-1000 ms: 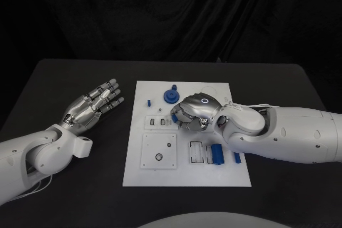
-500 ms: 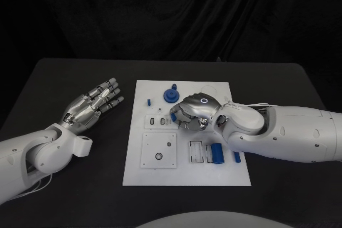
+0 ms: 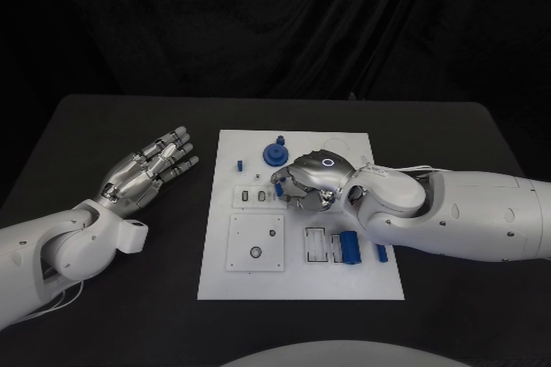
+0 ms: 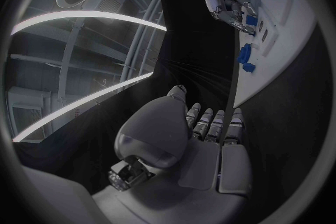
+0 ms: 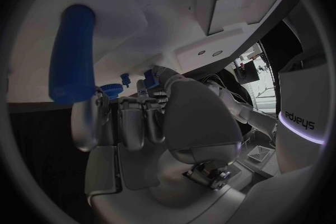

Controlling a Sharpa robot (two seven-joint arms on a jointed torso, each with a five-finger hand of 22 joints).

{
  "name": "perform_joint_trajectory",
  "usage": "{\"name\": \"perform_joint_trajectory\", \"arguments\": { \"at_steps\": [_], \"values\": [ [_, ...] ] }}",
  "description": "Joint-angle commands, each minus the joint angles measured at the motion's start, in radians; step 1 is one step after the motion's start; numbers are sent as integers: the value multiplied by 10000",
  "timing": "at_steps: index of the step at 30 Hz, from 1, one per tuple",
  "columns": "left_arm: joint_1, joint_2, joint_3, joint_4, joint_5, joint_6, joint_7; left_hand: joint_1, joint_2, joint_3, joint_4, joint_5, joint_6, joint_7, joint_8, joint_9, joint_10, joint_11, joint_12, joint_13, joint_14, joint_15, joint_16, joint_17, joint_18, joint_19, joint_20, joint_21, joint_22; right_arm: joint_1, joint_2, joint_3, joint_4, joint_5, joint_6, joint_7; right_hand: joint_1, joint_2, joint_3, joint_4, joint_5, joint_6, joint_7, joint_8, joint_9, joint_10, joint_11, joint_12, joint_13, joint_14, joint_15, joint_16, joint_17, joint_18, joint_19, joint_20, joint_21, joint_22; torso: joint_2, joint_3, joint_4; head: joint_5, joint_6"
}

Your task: Assemble the parts on the task board

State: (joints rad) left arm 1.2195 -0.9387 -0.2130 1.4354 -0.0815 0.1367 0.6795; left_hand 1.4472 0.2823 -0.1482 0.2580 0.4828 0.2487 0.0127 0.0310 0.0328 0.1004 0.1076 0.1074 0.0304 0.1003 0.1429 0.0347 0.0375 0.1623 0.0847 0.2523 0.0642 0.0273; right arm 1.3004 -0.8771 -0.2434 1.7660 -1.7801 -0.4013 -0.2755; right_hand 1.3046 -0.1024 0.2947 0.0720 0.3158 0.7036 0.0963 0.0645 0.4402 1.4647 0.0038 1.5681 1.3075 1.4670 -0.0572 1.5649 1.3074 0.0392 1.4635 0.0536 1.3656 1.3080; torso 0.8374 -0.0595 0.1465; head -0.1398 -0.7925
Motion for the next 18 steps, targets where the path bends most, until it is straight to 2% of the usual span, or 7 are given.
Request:
{"name": "perform_joint_trajectory", "arguments": {
  "at_steps": [1,6,10,12,15,16,18],
  "values": [
    [-19,-3,9,21,3,119,755,114,17,51,-20,46,-53,2,35,10,-59,12,21,-14,12,47,-6,11,177,13,49,-36,-6,-46,-45,-43,22,-67,167,-35,-77,-9,-129,-9,-245,-414,-33,-37,-169,1061,17,27,2633,1038,25,59,2634,91,161,27,44,1994,-1,0,-5,25,0],
    [-20,-40,9,46,3,102,773,115,15,58,-25,46,-44,7,37,12,-63,6,24,-14,15,50,-5,12,177,16,51,-34,-6,-46,-158,-43,114,-67,-179,80,-121,-16,-337,33,-601,-940,-57,-30,-449,1061,-2,27,2633,1038,10,59,2634,99,148,10,9,1983,2,-1,-1,63,16],
    [-20,-96,9,138,3,36,803,115,15,58,-25,46,-44,7,37,12,-63,6,24,-14,15,50,-5,12,177,16,51,-34,-6,-43,-393,-36,341,-67,-884,297,-143,-36,-446,88,-749,-1089,-54,-25,-553,1061,0,27,2633,1038,12,59,2634,100,145,10,1,1981,3,-2,2,134,50],
    [-20,-122,9,200,3,-8,818,116,11,60,-28,47,-37,9,38,13,-67,3,21,-15,15,50,-4,12,177,15,51,-35,-6,-39,-524,-27,496,-67,-1204,398,-143,-49,-517,137,-841,-1352,-66,-42,-732,1061,-6,27,2633,1038,9,59,2634,99,147,9,4,1982,3,-2,2,148,62],
    [-18,-155,10,279,3,-81,835,125,-13,61,-47,56,12,20,49,21,-61,-5,34,-12,20,47,-2,14,179,26,54,-27,-3,-18,-706,2,737,-67,-1554,495,-75,-94,-678,275,-994,-2325,-99,-123,-1372,1061,-27,27,2633,1038,-7,59,2634,105,138,-3,-18,1976,3,-1,1,161,96],
    [-18,-166,10,309,3,-119,844,129,-21,62,-55,61,31,27,54,24,-56,-8,42,-10,20,46,-2,14,179,28,55,-27,-2,7,-782,15,842,-67,-1655,514,22,-135,-774,389,-1026,-2961,-168,-170,-1799,1061,-72,27,2633,1038,-40,59,2634,108,133,-26,-26,1974,3,-1,1,169,118],
    [-17,-186,11,366,-10,-187,866,137,-40,62,-70,70,63,40,63,29,-51,-15,52,-9,27,43,1,16,181,35,57,-22,0,95,-914,33,1028,-67,-1791,525,265,-263,-1001,817,-1112,-3802,-272,-237,-2446,1061,-161,27,2633,1038,-111,59,2634,141,62,-88,-178,1928,3,0,1,179,141]
  ]
}}
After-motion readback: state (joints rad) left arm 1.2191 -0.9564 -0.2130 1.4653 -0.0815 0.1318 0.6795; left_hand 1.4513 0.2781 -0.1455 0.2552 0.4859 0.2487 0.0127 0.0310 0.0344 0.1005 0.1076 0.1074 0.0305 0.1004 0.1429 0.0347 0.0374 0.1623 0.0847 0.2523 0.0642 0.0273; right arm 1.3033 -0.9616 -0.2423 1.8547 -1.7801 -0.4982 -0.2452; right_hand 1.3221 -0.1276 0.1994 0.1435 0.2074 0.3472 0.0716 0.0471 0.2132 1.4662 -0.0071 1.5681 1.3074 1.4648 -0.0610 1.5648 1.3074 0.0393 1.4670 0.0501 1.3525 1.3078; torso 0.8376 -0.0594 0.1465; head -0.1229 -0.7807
